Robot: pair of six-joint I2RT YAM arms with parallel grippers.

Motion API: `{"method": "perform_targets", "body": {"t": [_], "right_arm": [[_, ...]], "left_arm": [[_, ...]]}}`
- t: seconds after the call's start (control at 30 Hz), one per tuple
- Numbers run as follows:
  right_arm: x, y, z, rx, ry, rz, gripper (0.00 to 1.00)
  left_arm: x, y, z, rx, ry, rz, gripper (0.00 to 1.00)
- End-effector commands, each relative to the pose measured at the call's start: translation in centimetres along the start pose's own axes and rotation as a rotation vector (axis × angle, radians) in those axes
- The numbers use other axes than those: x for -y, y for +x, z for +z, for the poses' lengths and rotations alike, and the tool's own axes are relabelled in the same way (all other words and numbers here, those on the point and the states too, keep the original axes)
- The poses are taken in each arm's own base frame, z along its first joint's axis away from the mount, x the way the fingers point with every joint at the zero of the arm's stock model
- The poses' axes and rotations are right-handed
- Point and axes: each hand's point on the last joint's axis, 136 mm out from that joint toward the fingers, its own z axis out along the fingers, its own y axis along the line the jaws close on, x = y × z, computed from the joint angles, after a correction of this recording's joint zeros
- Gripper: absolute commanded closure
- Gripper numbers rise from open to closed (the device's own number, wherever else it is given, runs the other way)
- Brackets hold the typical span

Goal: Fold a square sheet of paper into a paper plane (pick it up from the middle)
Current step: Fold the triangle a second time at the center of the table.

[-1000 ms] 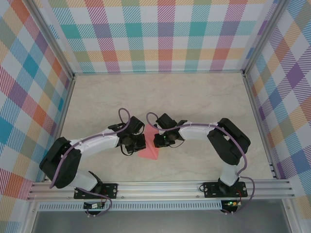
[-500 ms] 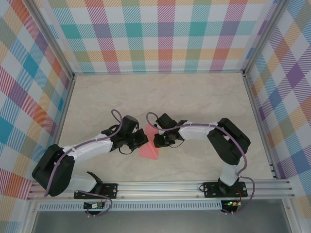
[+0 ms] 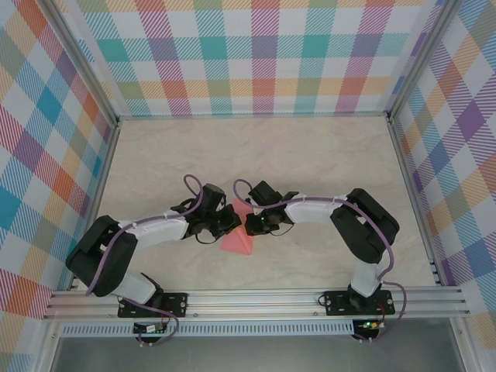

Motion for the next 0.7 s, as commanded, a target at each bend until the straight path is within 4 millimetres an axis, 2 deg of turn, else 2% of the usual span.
{"method": "perform_targets", "body": {"t": [0.0, 0.3, 0.47, 0.67], "right_arm": [[1.0, 0.1, 0.9, -0.014, 0.031, 0.022, 0.87], [0.8, 0.0, 0.8, -0.011, 0.027, 0.021, 0.87], [0.6, -0.2, 0.7, -0.004, 0.019, 0.026, 0.86], [-0.5, -0.8, 0.2, 0.011, -0.025, 0.038, 0.81]], "left_arm": [[-0.8, -0.5, 0.5, 0.012, -0.020, 0.008, 1.00], [-3.9, -0.3, 1.7, 0.007, -0.131, -0.019, 1.00], [-4.8, -0.1, 1.7, 0.004, -0.160, -0.019, 1.00], [-6.3, 0.2, 2.2, -0.002, -0.202, -0.030, 1.00]]}}
